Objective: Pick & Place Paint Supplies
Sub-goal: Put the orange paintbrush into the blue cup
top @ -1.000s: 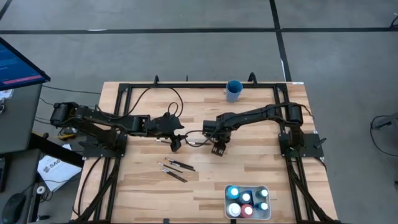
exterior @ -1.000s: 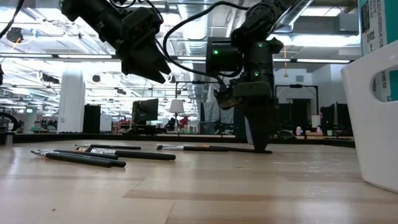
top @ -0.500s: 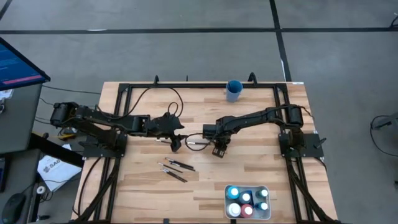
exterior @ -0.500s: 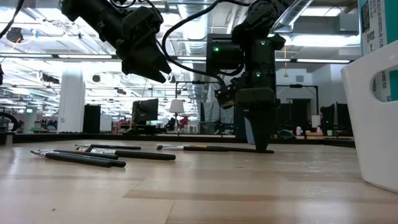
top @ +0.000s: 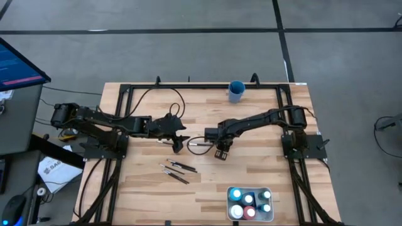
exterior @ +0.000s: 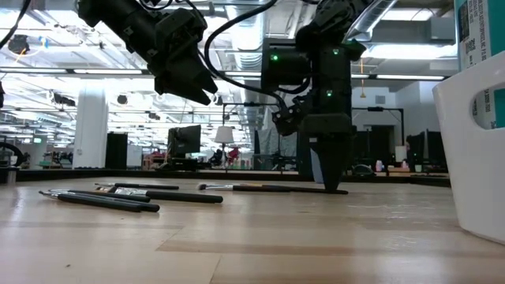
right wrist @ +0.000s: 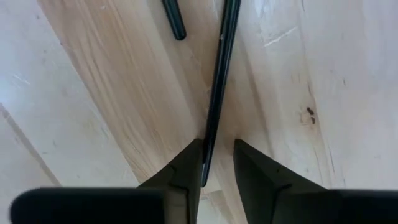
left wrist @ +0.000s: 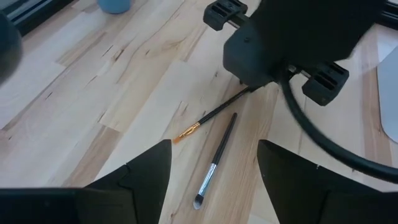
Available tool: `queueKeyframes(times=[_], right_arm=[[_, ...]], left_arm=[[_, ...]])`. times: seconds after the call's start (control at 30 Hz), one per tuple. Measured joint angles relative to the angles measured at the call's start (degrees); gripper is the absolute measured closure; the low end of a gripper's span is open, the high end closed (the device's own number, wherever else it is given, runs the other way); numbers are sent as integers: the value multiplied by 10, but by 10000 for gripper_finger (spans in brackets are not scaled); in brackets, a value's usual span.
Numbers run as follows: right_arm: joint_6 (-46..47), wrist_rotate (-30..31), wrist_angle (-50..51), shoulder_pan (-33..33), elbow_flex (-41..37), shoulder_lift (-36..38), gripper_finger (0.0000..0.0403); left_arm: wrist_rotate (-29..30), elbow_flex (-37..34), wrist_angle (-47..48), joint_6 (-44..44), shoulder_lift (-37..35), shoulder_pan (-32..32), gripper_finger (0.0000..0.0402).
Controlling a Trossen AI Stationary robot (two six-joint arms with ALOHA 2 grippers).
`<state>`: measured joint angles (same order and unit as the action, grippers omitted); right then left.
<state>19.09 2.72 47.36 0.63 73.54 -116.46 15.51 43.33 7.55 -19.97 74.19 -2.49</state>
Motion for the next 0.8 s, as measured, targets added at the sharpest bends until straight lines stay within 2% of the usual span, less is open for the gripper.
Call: queueKeyframes(times=[0.2, 0.5, 0.67, 0.8], right_arm=[[-14, 7, -3, 0, 0, 0, 391], [-21, 13, 1, 4, 0, 4, 400], [-21, 6, 4, 14, -4, 26, 402], [-20, 33, 18, 21, -8, 41, 403]], left_arm=[[0, 0, 0, 1, 0, 0, 172], [-3, 0, -4, -3, -13, 5, 172], [-2, 0, -3, -4, -69, 25, 172], [13, 1, -3, -1, -121, 42, 172]])
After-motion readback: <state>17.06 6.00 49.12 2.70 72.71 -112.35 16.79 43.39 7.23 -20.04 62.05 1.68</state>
